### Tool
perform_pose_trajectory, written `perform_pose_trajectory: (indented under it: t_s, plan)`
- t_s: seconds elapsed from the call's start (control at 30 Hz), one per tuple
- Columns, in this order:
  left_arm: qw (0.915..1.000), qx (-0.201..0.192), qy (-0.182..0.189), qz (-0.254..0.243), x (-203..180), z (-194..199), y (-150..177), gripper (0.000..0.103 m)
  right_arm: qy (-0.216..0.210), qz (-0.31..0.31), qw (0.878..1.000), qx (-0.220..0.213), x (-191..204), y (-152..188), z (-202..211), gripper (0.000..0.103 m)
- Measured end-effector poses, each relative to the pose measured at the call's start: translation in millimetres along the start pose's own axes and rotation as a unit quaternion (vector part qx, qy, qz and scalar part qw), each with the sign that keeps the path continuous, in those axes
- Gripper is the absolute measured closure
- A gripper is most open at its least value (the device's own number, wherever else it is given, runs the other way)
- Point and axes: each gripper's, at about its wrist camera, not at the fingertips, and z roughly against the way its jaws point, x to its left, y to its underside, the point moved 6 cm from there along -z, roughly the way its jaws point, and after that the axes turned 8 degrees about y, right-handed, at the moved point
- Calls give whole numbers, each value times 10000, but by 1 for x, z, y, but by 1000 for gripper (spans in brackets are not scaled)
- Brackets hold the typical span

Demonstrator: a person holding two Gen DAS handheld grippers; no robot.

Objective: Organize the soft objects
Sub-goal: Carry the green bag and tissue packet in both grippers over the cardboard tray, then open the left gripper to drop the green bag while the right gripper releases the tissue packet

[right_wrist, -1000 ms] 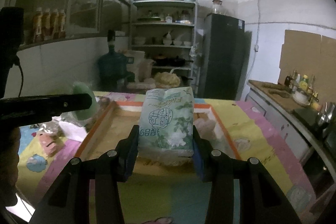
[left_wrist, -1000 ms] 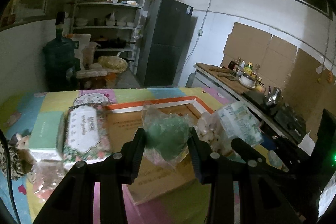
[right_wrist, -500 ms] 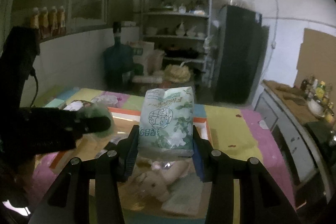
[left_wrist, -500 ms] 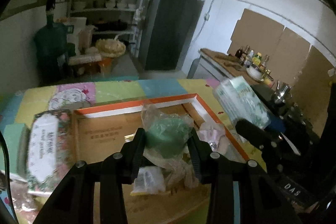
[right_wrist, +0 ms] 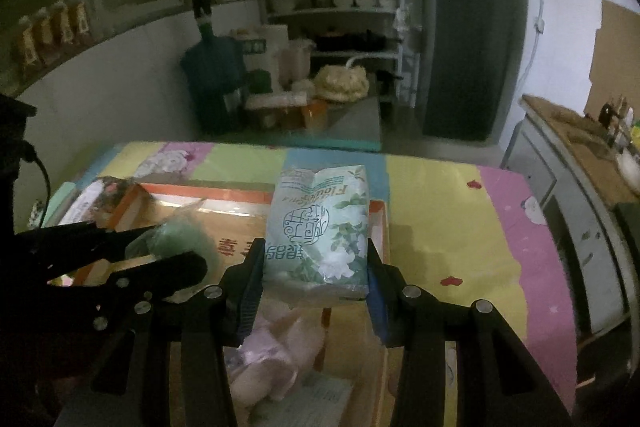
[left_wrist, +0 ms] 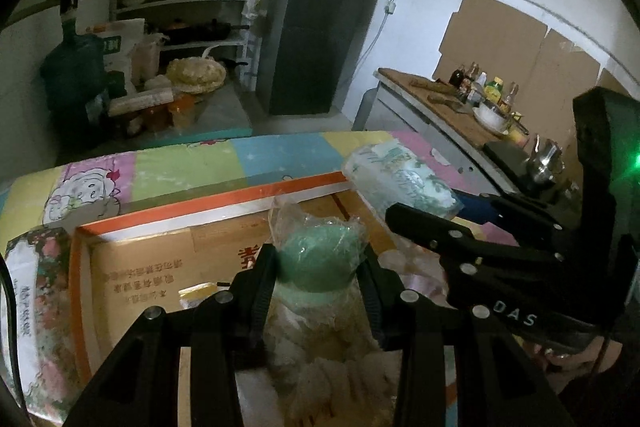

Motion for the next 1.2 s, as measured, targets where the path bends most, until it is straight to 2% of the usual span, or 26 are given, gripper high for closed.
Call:
perform_pose_trajectory:
  t_s: [0.3, 0.6, 0.8, 0.97, 1.2]
  plan:
    - [9995, 287, -133, 41, 9, -29, 5, 62, -38, 117, 9994, 311, 6, 5, -33, 57]
    - [9992, 379, -98, 38, 12, -34, 9, 62, -66, 167, 9984, 536, 7, 13, -48, 57]
    - [9996, 285, -19, 90, 13, -29, 7, 56, -80, 193, 9981, 576, 7, 15, -51, 53]
    - [9997, 239, 21, 81, 12, -23, 10, 41, -41, 196, 9980, 594, 7, 16, -51, 52]
    - [9999, 69, 117, 97, 10, -8, 6, 37, -4, 121, 9987, 494, 5, 16, -45, 44]
